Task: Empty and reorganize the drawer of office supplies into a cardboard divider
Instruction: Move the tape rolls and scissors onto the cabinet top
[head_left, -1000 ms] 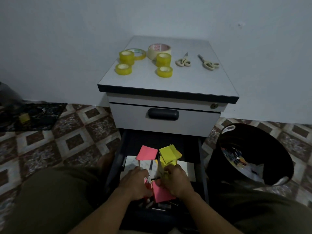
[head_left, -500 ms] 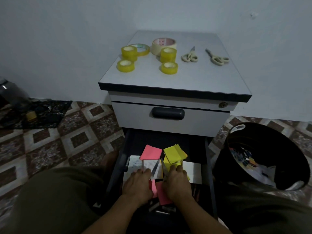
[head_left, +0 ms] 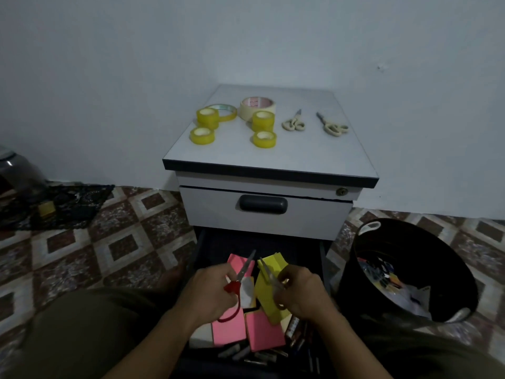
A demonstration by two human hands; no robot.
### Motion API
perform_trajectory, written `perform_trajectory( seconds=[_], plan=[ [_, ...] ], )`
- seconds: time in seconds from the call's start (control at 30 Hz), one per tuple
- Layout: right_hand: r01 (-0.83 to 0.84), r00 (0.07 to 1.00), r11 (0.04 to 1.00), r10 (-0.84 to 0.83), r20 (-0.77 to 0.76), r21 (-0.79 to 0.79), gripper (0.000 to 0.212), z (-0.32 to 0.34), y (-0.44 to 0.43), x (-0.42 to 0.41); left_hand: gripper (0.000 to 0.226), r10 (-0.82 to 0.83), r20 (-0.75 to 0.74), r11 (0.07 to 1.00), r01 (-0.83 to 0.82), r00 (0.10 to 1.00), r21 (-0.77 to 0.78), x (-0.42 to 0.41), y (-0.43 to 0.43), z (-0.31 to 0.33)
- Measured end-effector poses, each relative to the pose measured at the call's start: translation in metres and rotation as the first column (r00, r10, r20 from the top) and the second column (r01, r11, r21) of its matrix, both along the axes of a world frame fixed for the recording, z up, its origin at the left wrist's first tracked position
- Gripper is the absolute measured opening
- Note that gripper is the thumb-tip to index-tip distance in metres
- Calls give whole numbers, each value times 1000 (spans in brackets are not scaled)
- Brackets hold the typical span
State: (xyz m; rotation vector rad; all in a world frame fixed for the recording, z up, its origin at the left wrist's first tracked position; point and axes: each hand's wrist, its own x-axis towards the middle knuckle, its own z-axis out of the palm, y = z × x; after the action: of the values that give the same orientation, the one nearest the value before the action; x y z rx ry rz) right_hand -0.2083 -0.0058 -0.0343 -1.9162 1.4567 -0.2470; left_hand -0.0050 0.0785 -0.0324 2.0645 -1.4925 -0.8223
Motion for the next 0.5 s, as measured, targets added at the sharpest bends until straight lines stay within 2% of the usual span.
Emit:
perform_trajectory(
  seconds=[0.17,0.3,0.5],
  plan=[
    [-30,999,999,31,25,-42,13,68,9,-29,25,-77,24,994,78,997,-80,4,1,57],
    [-35,992,995,46,119,-93,8,130,19,-46,23,-93,68,977,104,993,-186,-1,2,112],
    [26,975,978,20,220,-207,21,201,-4,-62,24,-102,55,908,115,993,-402,-2,-23,188]
  ],
)
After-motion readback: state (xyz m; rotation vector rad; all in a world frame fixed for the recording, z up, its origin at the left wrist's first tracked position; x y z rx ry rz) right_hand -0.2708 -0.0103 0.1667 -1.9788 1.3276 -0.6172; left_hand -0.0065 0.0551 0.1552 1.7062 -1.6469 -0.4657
